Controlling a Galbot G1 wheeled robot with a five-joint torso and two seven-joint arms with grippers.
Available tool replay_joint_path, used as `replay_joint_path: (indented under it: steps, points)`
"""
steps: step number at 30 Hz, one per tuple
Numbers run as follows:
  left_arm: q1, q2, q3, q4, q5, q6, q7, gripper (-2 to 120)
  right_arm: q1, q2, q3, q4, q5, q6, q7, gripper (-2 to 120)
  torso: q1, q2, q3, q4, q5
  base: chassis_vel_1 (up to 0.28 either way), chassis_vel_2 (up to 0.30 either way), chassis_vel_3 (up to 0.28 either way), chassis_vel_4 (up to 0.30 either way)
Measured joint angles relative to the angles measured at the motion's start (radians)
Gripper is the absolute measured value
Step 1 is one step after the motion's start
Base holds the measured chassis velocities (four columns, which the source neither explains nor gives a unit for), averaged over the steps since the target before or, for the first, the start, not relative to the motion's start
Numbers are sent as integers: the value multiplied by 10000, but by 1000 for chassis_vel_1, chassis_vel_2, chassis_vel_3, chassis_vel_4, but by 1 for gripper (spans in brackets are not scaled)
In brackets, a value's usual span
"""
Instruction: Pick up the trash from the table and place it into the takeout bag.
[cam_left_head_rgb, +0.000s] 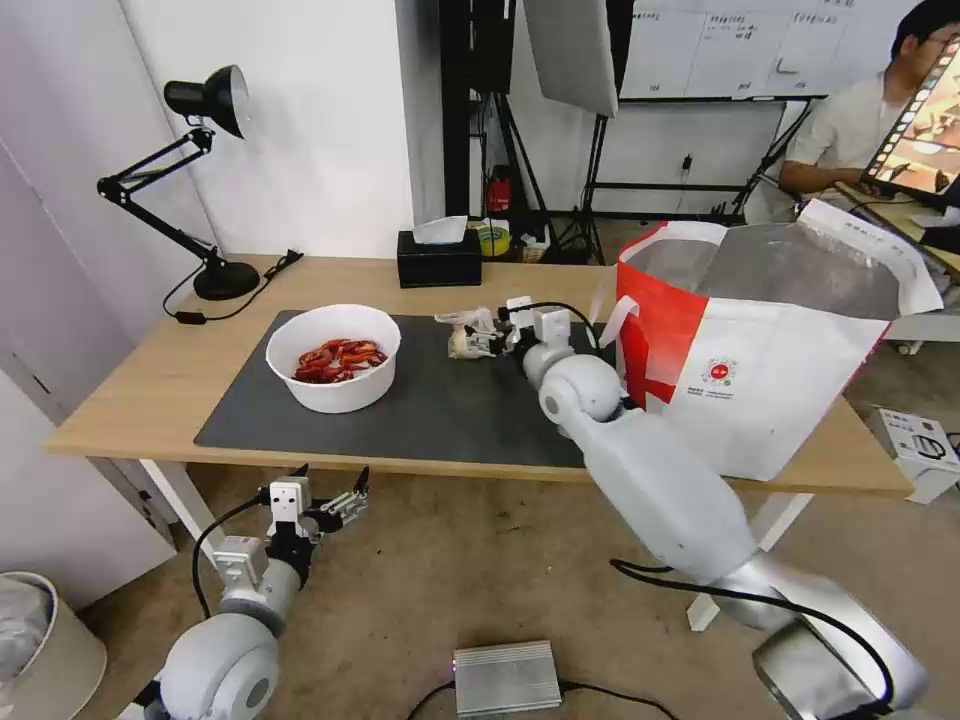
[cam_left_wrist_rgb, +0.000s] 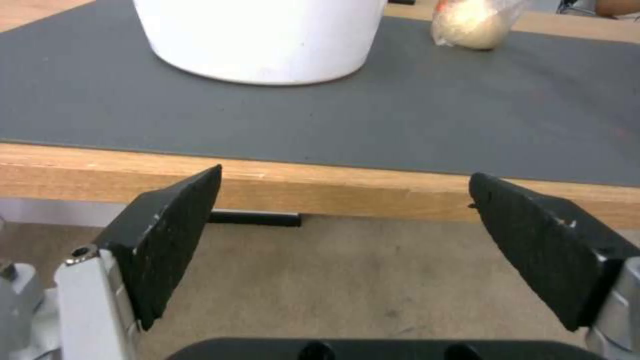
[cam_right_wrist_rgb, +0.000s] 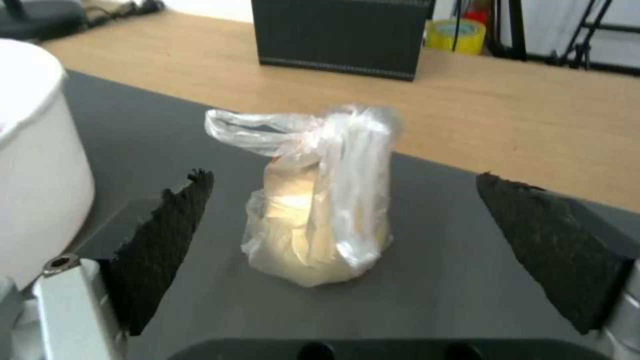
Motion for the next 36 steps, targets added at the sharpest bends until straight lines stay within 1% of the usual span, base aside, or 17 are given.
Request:
replay_joint_path:
  steps: [1, 4, 5, 8, 9, 16, 24, 36]
  points:
    - [0, 0, 0, 0, 0, 0, 0, 100, 0, 0, 0, 0, 0, 0, 0, 100, 0, 0, 0, 0, 0, 0, 0, 0, 0]
    - [17, -8, -31, -12, 6, -19, 2, 100, 239, 428, 18, -527, -163, -226, 208, 100, 0, 0, 0, 0, -1, 0, 0, 0, 0]
    - [17, -8, -31, -12, 6, -19, 2, 100, 239, 428, 18, -527, -163, -226, 208, 100, 0, 0, 0, 0, -1, 0, 0, 0, 0]
    - [29, -3, -70, -18, 6, -31, 9, 100, 405, 801, 76, -930, -393, -467, 349, 100, 0, 0, 0, 0, 0, 0, 0, 0, 0]
    - [29, -3, -70, -18, 6, -31, 9, 100, 405, 801, 76, -930, -393, -467, 349, 100, 0, 0, 0, 0, 0, 0, 0, 0, 0]
    - [45, -12, -91, -18, 5, -45, 19, 100, 660, 1433, 267, -1706, -876, -765, 657, 100, -1, 0, -1, 0, -1, 0, 0, 0, 0]
    - [29, 4, -93, -19, -1, -51, 24, 100, 853, 1761, 423, -2231, -1101, -859, 628, 100, -1, 0, 0, -1, 1, 0, 0, 0, 0]
    - [13, -42, -62, 3, -5, -52, 25, 100, 911, 2005, 533, -2760, -1238, -947, 569, 100, -1, 0, 0, 0, 0, 0, 0, 0, 0]
